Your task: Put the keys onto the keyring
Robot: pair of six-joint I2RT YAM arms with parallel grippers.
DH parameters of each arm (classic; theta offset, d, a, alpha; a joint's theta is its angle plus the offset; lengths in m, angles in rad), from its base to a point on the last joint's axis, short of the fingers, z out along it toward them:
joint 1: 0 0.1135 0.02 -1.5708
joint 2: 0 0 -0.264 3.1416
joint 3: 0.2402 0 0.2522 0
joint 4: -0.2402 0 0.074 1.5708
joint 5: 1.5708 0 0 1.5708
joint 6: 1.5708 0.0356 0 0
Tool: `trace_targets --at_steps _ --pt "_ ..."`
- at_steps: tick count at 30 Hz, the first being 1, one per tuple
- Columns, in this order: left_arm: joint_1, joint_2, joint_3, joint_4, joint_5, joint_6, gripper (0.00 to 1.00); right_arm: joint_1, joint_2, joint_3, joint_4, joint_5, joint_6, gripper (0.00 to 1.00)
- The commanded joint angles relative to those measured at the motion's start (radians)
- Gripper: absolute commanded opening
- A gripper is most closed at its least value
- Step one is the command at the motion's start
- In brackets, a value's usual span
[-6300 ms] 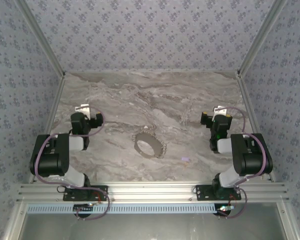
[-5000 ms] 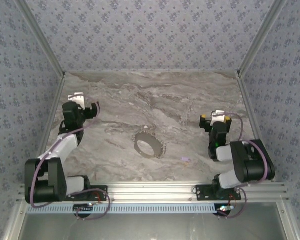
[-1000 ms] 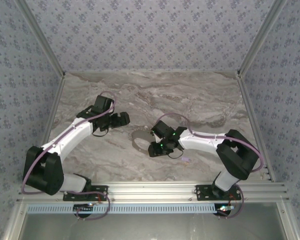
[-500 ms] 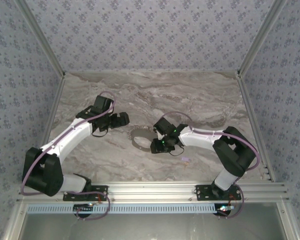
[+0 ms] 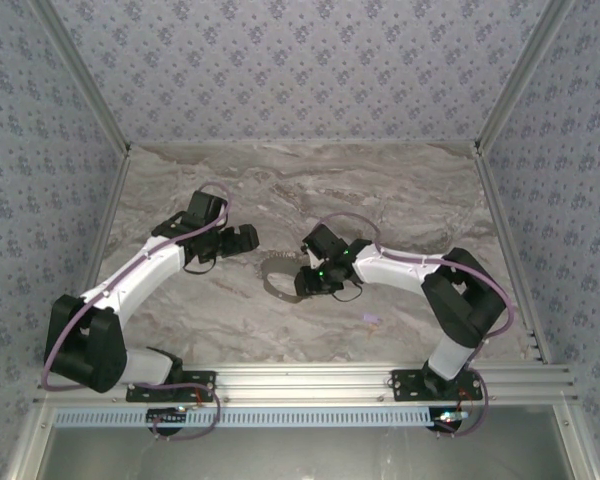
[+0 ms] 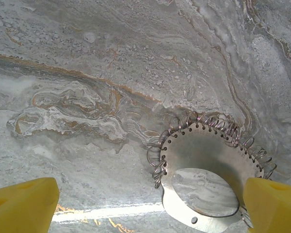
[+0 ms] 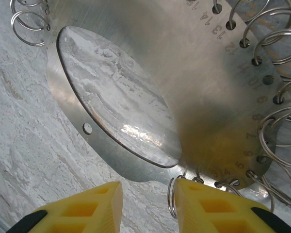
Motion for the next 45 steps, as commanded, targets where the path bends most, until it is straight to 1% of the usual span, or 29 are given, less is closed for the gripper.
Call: trace_targets --at_steps 1,8,17,23,28,38,45 --pt "-0.004 -0.026 -0.012 -0.016 -0.010 0.007 0.98 -0.004 0.010 0.023 -0.044 0.016 -0.028 0.36" --pt "-0.004 -0.037 -0.016 -0.016 -0.014 0.009 0.98 -0.005 -0.007 -0.006 -0.069 0.059 -0.030 0.36" --pt "-0.004 -0.028 -0.008 -0.016 -0.011 0.011 0.98 -0.002 0.003 0.011 -0.088 0.082 -0.050 0.34" --pt "-0.001 -0.026 -0.002 -0.016 -0.012 0.013 0.98 0.035 -0.038 0.033 -0.145 0.114 -0.065 0.35" --pt "0.004 -0.027 -0.005 -0.015 -0.018 0.008 0.98 0.071 -0.067 0.051 -0.182 0.175 -0.062 0.35" --pt "0.019 -0.037 -0.017 -0.014 -0.018 0.005 0.98 0.102 0.013 0.139 -0.232 0.248 -0.080 0.33" --pt "0.028 -0.056 -0.035 -0.016 -0.018 0.006 0.98 0.116 0.014 0.141 -0.240 0.251 -0.086 0.33"
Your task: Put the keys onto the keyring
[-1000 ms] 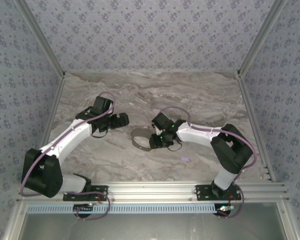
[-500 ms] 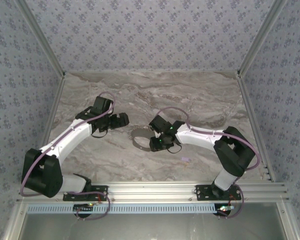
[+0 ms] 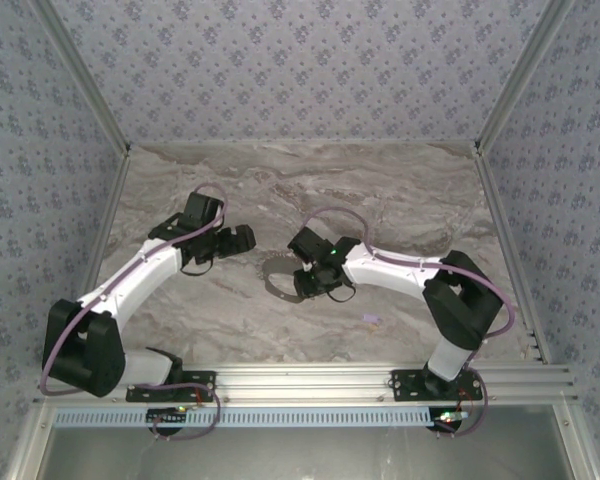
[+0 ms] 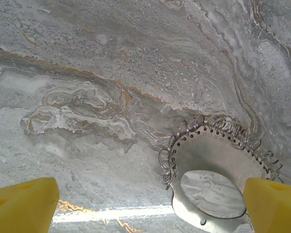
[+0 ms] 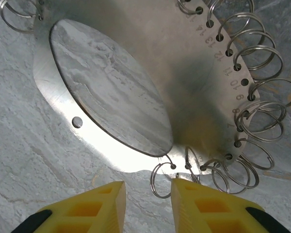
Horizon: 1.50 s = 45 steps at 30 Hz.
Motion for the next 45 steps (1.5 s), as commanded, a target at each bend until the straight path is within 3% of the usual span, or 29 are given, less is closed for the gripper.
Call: trace_targets --at_steps 1,15,45 --pt "0.009 -0.032 -0.013 -0.016 -0.006 0.005 0.98 0.020 0.005 0.021 -0.049 0.027 -0.016 0.33" --pt "0.019 -0.043 -0.027 -0.016 0.000 0.007 0.98 0.061 0.037 0.037 -0.095 0.098 -0.028 0.32" --pt "0.039 -0.055 -0.039 -0.018 0.004 0.008 0.98 0.056 0.118 0.077 -0.107 0.081 -0.068 0.30"
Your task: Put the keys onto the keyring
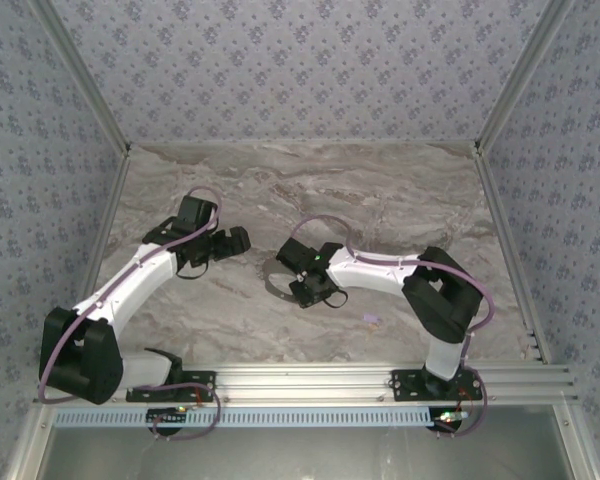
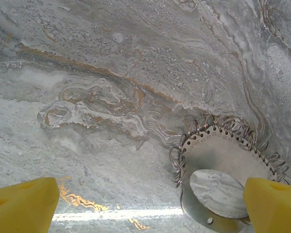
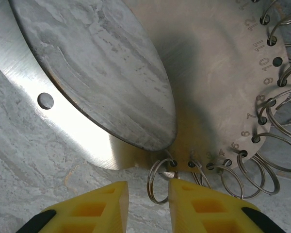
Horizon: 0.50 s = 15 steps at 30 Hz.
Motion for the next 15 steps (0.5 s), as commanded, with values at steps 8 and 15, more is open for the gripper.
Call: trace_targets --at_steps 8,15 --pt "0.016 -0.011 -0.001 -0.015 0.006 0.009 0.98 -0.018 0.025 0.025 -0.032 0.014 -0.012 0.29" --pt "0.020 0.004 0.009 -0.012 0.010 0.013 0.98 -0.027 0.033 0.026 -0.028 0.004 -0.018 0.25"
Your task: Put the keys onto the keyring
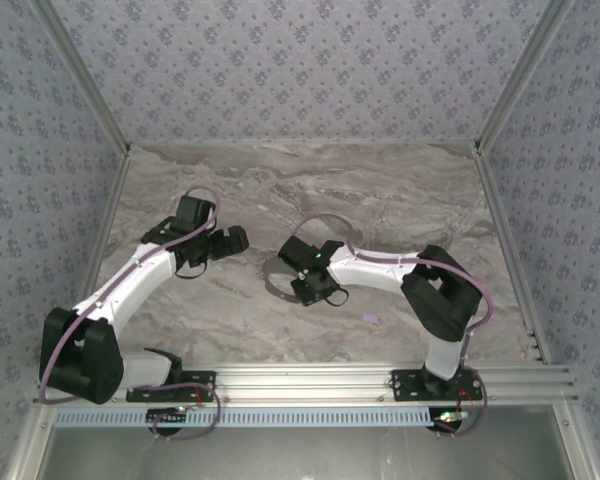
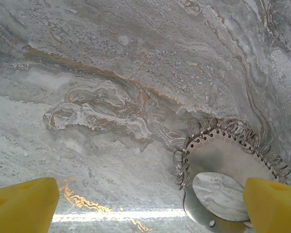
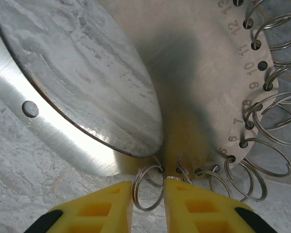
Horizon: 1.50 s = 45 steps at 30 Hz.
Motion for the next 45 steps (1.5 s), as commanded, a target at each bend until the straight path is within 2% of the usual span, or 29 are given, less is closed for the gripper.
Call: trace_targets --at_steps 1,10,15,23,29,36,45 --pt "0.008 0.005 0.012 -0.012 0.010 0.013 0.98 -0.007 0.024 0.025 -0.027 0.002 -0.016 0.25" --pt "0.011 0.024 0.023 -0.006 0.014 0.014 0.98 -0.014 0.031 0.024 -0.028 -0.004 -0.022 0.17" --pt "0.012 0.027 0.030 -0.005 0.015 0.014 0.98 -0.020 0.026 0.066 -0.047 0.000 -0.037 0.00" --pt "0.017 0.030 0.099 -0.015 0.045 0.022 0.98 -0.085 -0.052 0.158 -0.096 -0.043 -0.083 0.00" --pt "0.020 0.031 0.189 -0.021 0.103 0.036 0.98 -0.160 -0.134 0.198 -0.039 -0.190 -0.090 0.00" --pt "0.034 0.042 0.314 0.022 0.240 0.035 0.97 -0.276 -0.233 0.213 0.139 -0.418 -0.082 0.00" --pt "0.034 0.109 0.512 0.128 0.425 -0.026 0.83 -0.453 -0.295 0.314 0.372 -0.688 0.051 0.00"
